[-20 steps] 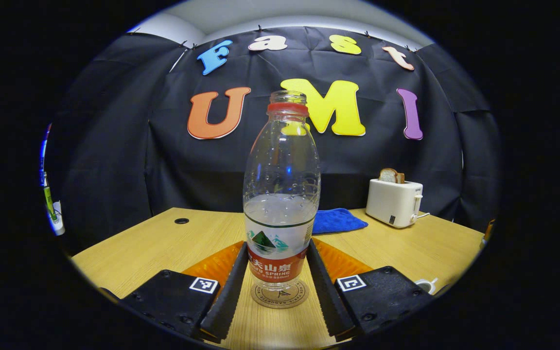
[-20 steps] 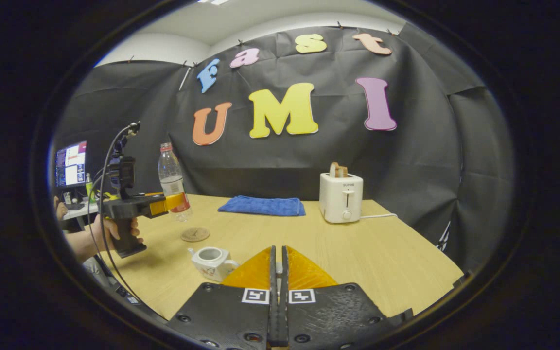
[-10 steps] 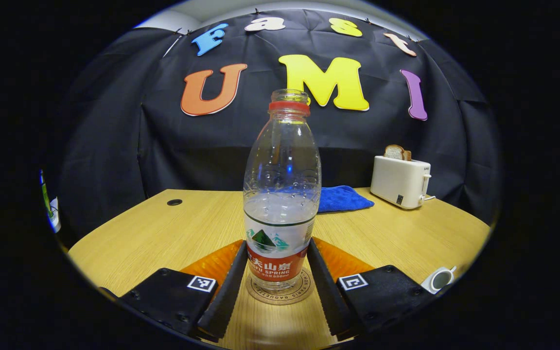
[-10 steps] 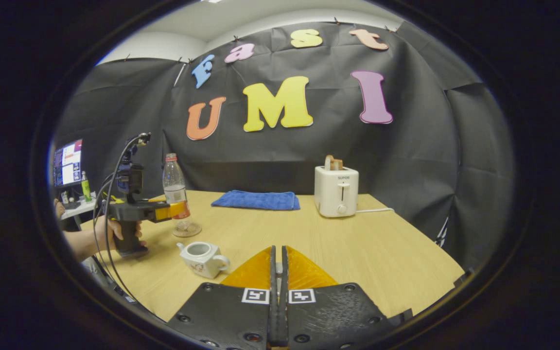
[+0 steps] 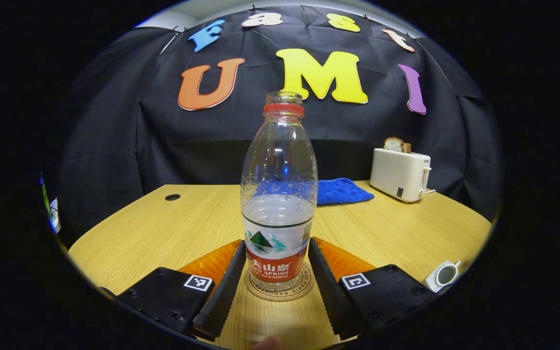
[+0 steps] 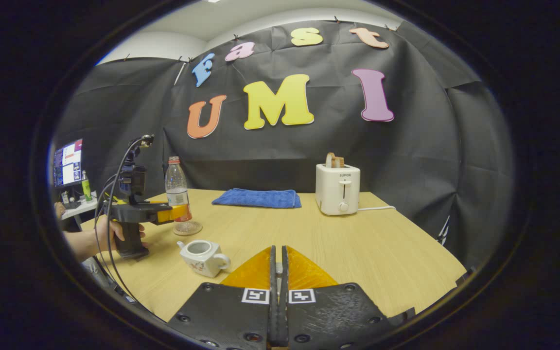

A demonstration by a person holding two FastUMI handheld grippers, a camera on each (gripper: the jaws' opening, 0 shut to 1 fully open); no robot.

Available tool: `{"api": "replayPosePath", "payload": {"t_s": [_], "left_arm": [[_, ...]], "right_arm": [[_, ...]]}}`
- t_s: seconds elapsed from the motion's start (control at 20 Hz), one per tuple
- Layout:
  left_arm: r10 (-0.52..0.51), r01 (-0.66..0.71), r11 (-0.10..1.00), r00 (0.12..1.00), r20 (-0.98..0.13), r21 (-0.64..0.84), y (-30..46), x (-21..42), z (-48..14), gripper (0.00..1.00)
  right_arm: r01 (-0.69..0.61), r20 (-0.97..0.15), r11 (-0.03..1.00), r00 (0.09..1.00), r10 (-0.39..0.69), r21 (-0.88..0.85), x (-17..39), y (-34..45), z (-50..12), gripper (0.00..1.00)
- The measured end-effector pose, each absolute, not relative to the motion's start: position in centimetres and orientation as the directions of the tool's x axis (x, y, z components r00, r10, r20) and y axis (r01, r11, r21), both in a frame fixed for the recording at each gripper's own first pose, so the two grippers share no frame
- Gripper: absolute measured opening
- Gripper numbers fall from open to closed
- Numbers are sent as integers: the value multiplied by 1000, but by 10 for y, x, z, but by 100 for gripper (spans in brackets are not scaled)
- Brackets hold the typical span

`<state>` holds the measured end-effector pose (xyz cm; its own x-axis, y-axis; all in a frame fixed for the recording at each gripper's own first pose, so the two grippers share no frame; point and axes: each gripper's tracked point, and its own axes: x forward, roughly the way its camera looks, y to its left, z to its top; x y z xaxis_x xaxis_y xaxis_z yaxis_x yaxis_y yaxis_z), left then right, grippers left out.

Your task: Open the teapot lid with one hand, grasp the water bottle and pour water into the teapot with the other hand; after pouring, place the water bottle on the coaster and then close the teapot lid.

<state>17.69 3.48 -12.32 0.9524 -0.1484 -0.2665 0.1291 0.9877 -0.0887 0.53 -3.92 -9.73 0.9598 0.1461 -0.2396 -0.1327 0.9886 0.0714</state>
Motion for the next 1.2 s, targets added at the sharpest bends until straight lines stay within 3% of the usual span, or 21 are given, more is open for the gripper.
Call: {"api": "replayPosePath", "payload": {"t_s": [0.2, 0.6, 1.0, 1.2], "left_arm": [[-160, 134, 985, 941, -300, -106, 31, 173, -131, 100], [-148, 106, 985, 922, -358, -136, 54, 111, -130, 100], [-5, -17, 995, 974, -228, -95, 116, 44, -91, 100], [56, -72, 995, 979, -196, -72, 142, 21, -82, 100]], "right_arm": [[-139, -238, 988, 960, 151, 66, 4, -35, -96, 0], [-197, -202, 979, 958, 204, 50, 13, -1, -80, 0], [-324, -146, 946, 935, 324, 26, 50, 73, -63, 0], [-369, -176, 929, 914, 365, 10, 68, 100, -80, 0]]}}
